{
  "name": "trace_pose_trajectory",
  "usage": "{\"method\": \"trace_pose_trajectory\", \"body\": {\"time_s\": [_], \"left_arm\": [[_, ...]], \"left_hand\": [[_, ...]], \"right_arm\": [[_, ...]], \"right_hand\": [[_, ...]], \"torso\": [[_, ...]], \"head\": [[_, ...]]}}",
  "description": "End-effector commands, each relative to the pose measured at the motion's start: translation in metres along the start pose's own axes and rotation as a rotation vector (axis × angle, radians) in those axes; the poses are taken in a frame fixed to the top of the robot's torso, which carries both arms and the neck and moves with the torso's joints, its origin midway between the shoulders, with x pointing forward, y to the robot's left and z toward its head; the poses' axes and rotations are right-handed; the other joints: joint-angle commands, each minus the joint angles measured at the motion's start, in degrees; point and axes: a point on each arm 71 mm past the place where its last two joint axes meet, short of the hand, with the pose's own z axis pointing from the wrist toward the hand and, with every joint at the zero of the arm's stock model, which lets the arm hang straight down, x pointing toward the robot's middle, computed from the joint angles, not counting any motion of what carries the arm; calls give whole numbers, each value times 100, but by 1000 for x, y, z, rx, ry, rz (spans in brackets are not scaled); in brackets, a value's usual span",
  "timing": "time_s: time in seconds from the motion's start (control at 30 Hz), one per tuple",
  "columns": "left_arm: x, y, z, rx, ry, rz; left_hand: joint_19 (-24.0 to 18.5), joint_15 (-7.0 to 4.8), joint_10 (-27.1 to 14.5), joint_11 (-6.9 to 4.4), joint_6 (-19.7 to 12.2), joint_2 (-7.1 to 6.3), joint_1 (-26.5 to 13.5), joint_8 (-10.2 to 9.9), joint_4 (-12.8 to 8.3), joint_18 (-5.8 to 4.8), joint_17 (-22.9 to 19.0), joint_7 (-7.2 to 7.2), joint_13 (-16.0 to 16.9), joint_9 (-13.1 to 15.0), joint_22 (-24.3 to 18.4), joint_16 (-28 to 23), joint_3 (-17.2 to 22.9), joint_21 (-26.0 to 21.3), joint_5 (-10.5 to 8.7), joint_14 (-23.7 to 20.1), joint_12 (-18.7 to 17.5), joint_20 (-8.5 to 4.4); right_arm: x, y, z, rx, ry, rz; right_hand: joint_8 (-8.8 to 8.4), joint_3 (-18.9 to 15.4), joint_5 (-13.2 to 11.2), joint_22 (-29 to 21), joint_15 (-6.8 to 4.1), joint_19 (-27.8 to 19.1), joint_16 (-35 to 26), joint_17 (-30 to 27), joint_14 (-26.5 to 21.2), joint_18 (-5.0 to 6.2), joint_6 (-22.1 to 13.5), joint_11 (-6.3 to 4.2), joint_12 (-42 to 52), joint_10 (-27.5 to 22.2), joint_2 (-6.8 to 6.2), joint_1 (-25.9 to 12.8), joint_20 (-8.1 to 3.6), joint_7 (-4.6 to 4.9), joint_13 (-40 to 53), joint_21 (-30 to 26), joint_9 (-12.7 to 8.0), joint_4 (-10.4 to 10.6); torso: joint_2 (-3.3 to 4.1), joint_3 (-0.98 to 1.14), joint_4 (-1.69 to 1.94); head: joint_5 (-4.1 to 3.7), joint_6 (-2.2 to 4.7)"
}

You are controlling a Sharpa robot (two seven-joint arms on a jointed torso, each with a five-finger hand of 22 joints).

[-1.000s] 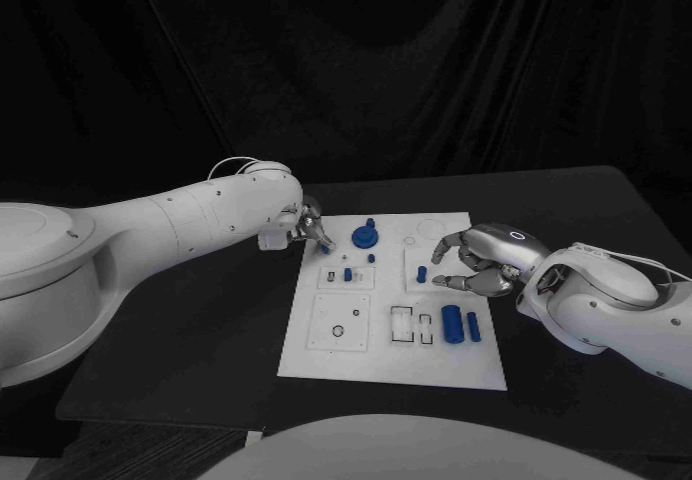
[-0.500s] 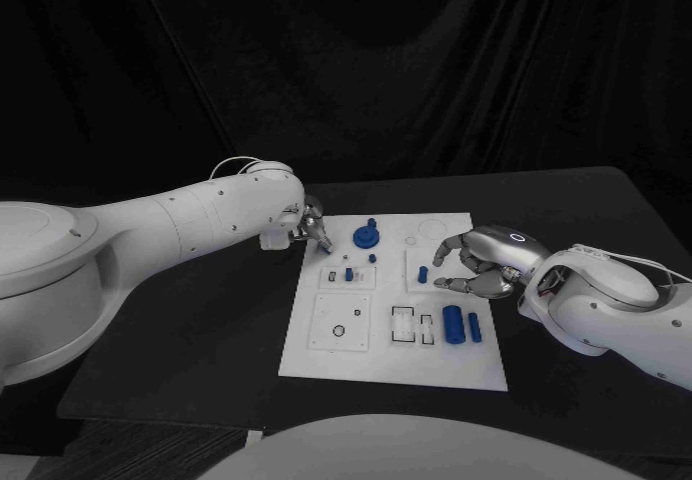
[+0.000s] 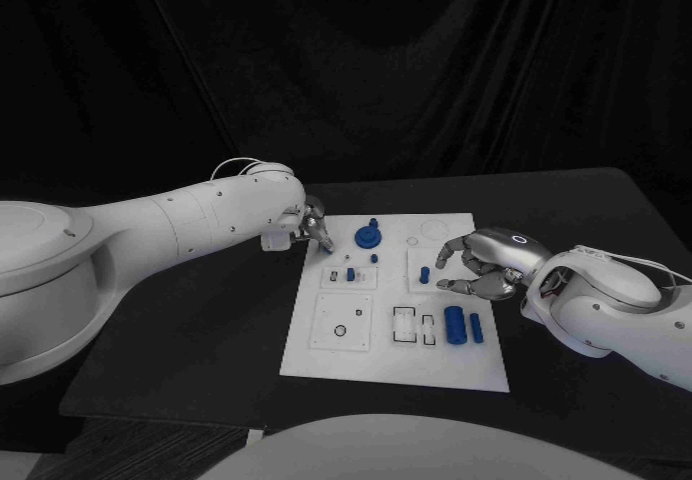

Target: Assemble the parts on the task board

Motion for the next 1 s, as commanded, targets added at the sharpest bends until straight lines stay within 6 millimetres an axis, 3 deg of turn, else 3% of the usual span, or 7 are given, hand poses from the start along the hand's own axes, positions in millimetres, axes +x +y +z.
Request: {"method": "trace_pose_trajectory", "body": {"time_s": [0.03,0.33,0.4,0.77,1.0], "left_arm": [[1,-2,-2,31,-34,-15],[6,1,-18,47,-64,-51],[9,2,-25,56,-48,-98],[29,7,-56,74,58,-172],[35,11,-62,76,75,-178]], "left_hand": [[236,-23,628,-28,166,73,0,151,-82,85,1515,-128,1518,170,1372,59,977,-14,556,655,80,11],[243,-40,628,-45,247,-13,-99,198,-149,84,1515,-147,1518,222,1373,59,1260,-9,621,655,80,1],[222,-56,628,-59,315,-82,-141,176,-240,93,1515,-159,1518,194,1361,59,1388,-44,727,655,80,-13],[157,-57,628,-59,322,-103,-177,117,-290,118,1515,-151,1518,149,1327,59,1466,-144,730,655,80,-18],[148,-56,628,-56,316,-97,-182,97,-300,121,1515,-147,1518,135,1322,59,1484,-157,713,655,80,-18]], "right_arm": [[2,-2,-1,24,14,-1],[2,-4,-3,36,20,-1],[2,-4,-4,38,21,-1],[3,-6,-5,45,23,-1],[6,-7,-6,48,29,4]], "right_hand": [[83,-87,167,697,1,-68,-57,1063,250,-14,12,5,31,49,67,72,1,35,1115,-117,-67,6],[85,-83,211,694,3,-76,-62,1059,246,-12,14,5,27,40,79,90,2,35,1110,-135,-71,3],[86,-83,230,694,3,-76,-62,1058,245,-12,15,6,26,37,82,97,3,36,1107,-135,-74,1],[90,-81,298,695,3,-76,-66,1056,242,-12,20,5,24,32,88,120,4,35,1105,-139,-80,-5],[91,-79,314,694,3,-78,-63,1058,243,-11,21,4,24,33,88,131,4,34,1106,-145,-82,-10]], "torso": [[-5,4,-1],[-10,7,5],[-13,6,2],[-26,17,-9],[-36,30,-10]], "head": [[-4,0],[-39,0],[-44,0],[-2,0],[21,0]]}}
